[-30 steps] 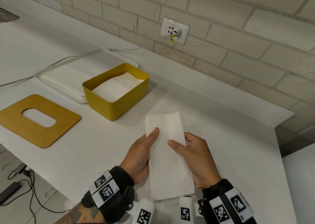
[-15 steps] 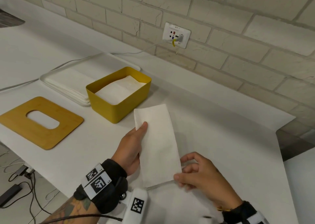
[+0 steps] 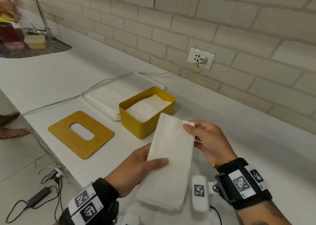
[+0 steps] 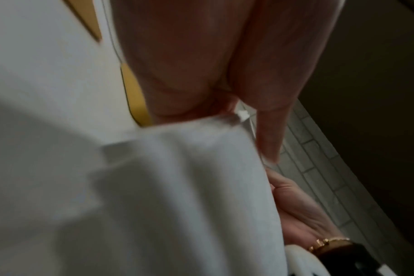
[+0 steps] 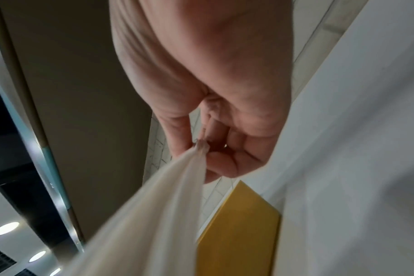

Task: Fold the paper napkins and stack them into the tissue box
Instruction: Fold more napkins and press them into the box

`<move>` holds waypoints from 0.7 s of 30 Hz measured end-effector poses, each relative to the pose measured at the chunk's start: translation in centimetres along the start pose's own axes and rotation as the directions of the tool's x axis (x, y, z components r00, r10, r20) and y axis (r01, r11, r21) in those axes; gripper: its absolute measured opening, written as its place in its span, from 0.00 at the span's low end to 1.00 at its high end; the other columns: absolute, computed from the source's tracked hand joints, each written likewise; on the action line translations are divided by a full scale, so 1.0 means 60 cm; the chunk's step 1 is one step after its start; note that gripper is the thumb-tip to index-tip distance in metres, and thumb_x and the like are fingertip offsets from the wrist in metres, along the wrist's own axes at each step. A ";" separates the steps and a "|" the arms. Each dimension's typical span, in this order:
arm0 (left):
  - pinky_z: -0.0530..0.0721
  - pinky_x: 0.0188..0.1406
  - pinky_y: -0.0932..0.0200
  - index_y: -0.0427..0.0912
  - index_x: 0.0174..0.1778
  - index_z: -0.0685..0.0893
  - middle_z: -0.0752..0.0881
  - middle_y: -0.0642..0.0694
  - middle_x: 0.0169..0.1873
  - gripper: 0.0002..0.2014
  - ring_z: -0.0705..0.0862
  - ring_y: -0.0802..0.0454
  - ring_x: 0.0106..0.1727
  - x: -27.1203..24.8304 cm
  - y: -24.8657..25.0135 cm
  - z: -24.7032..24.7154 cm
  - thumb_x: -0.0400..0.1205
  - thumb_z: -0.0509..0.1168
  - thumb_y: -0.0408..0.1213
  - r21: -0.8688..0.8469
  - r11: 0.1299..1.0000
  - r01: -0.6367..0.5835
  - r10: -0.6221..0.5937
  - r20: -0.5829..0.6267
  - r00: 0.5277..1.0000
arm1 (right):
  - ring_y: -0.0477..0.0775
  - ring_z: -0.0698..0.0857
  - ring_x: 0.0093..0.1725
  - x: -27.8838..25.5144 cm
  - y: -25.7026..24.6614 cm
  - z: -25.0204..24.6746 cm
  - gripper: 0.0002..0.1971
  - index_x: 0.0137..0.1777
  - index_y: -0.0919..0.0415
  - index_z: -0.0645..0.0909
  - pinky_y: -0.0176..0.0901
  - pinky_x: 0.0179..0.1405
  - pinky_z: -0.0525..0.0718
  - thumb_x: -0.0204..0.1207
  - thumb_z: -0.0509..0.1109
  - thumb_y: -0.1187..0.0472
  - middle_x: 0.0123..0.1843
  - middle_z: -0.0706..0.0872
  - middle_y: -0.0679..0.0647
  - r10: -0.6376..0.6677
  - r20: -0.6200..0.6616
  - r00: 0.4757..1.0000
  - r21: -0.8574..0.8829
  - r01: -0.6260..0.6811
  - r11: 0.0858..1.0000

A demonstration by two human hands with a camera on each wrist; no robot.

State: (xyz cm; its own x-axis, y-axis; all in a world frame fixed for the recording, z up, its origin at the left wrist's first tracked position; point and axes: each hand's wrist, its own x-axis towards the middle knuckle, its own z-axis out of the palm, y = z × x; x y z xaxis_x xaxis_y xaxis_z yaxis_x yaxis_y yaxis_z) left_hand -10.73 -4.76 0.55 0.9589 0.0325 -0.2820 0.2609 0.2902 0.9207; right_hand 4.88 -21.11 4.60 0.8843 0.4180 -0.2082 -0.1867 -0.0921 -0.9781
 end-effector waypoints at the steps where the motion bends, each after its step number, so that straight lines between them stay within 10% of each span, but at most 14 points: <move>1: 0.88 0.64 0.45 0.49 0.73 0.81 0.92 0.43 0.60 0.22 0.91 0.41 0.61 -0.008 0.004 -0.015 0.83 0.74 0.38 0.059 0.998 -0.010 0.013 -0.046 0.999 | 0.54 0.91 0.42 0.012 -0.005 0.007 0.07 0.55 0.68 0.87 0.41 0.38 0.89 0.78 0.76 0.68 0.48 0.93 0.62 -0.016 -0.011 1.000 0.032 0.016 0.999; 6: 0.82 0.47 0.42 0.55 0.66 0.86 0.90 0.42 0.42 0.23 0.89 0.41 0.45 -0.013 0.076 -0.105 0.76 0.80 0.36 0.183 0.974 -0.134 0.191 -0.341 0.921 | 0.52 0.91 0.41 0.101 -0.046 0.052 0.06 0.51 0.65 0.84 0.41 0.37 0.90 0.77 0.76 0.72 0.46 0.92 0.60 -0.088 -0.029 0.996 0.106 0.091 0.990; 13: 0.87 0.42 0.44 0.55 0.60 0.86 0.90 0.41 0.44 0.15 0.88 0.49 0.36 0.092 0.186 -0.191 0.83 0.74 0.32 0.426 0.874 -0.232 0.405 -0.378 0.832 | 0.61 0.87 0.53 0.229 -0.085 0.108 0.14 0.53 0.53 0.83 0.62 0.60 0.87 0.77 0.72 0.75 0.53 0.85 0.61 -0.189 -0.125 0.974 -0.187 0.164 0.968; 21: 0.82 0.33 0.72 0.52 0.59 0.85 0.85 0.51 0.45 0.10 0.84 0.58 0.41 0.215 0.192 -0.250 0.87 0.67 0.32 0.799 0.582 -0.155 0.371 -0.091 0.924 | 0.51 0.77 0.50 0.311 -0.072 0.147 0.13 0.58 0.61 0.86 0.28 0.37 0.70 0.81 0.63 0.73 0.52 0.79 0.53 -0.246 -0.178 0.953 -0.779 0.016 0.626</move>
State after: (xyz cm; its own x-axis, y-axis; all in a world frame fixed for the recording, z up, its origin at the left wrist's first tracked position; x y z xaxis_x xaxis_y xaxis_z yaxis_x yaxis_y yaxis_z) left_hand 2.99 13.32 3.46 0.9729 0.2244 0.0562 0.0925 -0.6001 0.7946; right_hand 18.43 -4.90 4.93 0.9646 0.2603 0.0427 0.2310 -0.7552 -0.6134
